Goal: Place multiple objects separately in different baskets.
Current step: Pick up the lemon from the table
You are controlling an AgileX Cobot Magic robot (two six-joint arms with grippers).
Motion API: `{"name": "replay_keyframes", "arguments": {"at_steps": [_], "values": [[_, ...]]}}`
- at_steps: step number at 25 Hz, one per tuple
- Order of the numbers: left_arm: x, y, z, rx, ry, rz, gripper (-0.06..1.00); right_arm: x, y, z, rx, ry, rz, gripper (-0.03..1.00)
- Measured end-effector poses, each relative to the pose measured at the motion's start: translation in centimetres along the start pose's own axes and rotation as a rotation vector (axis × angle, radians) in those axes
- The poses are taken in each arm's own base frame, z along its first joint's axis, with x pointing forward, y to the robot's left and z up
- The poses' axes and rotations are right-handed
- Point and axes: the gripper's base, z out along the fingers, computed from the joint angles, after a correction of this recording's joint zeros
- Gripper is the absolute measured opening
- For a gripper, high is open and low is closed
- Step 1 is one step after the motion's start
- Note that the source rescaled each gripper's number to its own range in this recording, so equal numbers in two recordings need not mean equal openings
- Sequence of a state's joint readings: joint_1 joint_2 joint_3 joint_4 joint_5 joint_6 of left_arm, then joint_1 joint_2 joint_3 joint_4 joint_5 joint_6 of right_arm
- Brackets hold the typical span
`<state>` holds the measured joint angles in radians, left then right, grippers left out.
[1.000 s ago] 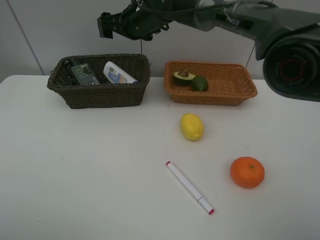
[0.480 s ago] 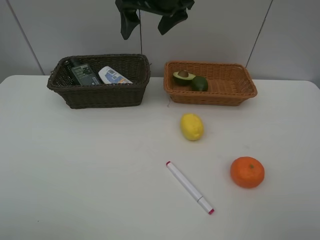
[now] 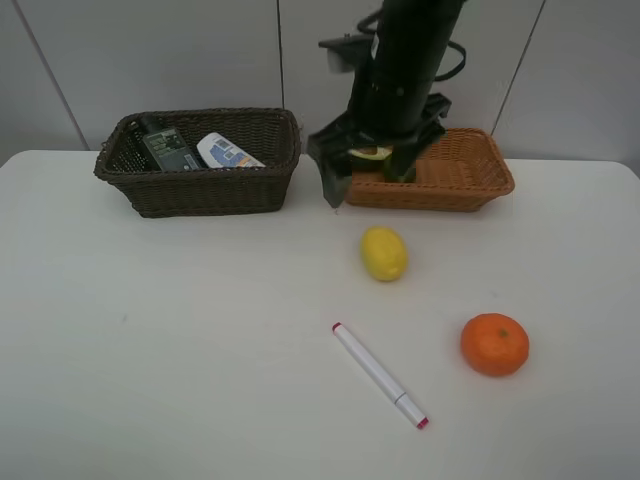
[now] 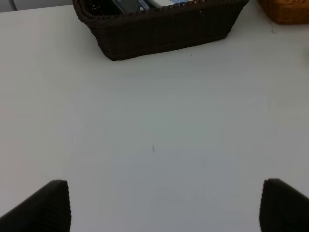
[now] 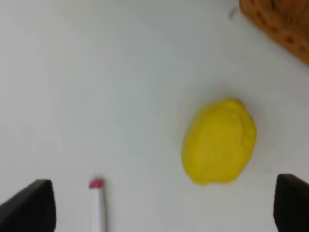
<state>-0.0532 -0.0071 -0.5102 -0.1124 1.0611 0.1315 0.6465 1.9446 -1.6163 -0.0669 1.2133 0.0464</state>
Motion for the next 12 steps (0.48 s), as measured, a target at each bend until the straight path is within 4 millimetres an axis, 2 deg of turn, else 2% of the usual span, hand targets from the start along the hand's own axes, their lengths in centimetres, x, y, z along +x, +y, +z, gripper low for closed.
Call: {"name": "replay_keyframes", "arguments": {"at_steps": [3, 9, 12], "values": [[0.0, 0.0, 0.0, 0.000, 0.000, 0.000, 1.00, 1.2, -0.1, 3.0, 0.007, 0.021, -0.003, 0.99], [0.0, 0.0, 0.0, 0.000, 0.000, 0.000, 1.00, 1.4, -2.5, 5.4, 0.009, 0.004, 0.070, 0.99], [0.0, 0.0, 0.0, 0.000, 0.000, 0.000, 1.00, 1.3, -3.0, 6.6, 0.009, 0.011, 0.083, 0.99]]}}
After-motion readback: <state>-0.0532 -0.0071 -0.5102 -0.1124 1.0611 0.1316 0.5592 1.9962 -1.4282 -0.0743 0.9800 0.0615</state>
